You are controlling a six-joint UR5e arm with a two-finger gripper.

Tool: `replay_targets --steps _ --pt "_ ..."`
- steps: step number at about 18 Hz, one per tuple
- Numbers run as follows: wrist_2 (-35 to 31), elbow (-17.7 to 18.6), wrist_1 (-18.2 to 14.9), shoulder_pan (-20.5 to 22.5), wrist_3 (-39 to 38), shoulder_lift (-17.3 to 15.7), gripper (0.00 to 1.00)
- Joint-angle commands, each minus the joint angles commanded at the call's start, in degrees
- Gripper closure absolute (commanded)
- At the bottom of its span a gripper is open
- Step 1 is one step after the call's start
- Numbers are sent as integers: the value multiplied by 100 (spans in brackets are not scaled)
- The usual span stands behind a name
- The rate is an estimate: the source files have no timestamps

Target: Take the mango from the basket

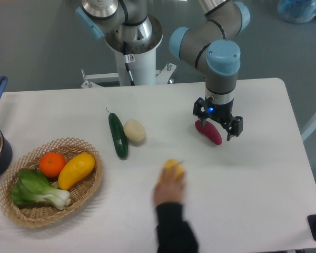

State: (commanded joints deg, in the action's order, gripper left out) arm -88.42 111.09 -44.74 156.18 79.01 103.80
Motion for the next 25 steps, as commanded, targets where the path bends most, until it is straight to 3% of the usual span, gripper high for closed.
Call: replay_targets --steps 7,15,21,25 --pt "-44 -26 0 -18 9 0 0" --pt "-79 -26 -44 -430 -105 0 0" --pt "88 -158 -18 -1194 -2361 132 0" --pt "255 -264 -9 -1643 -2646 210 0"
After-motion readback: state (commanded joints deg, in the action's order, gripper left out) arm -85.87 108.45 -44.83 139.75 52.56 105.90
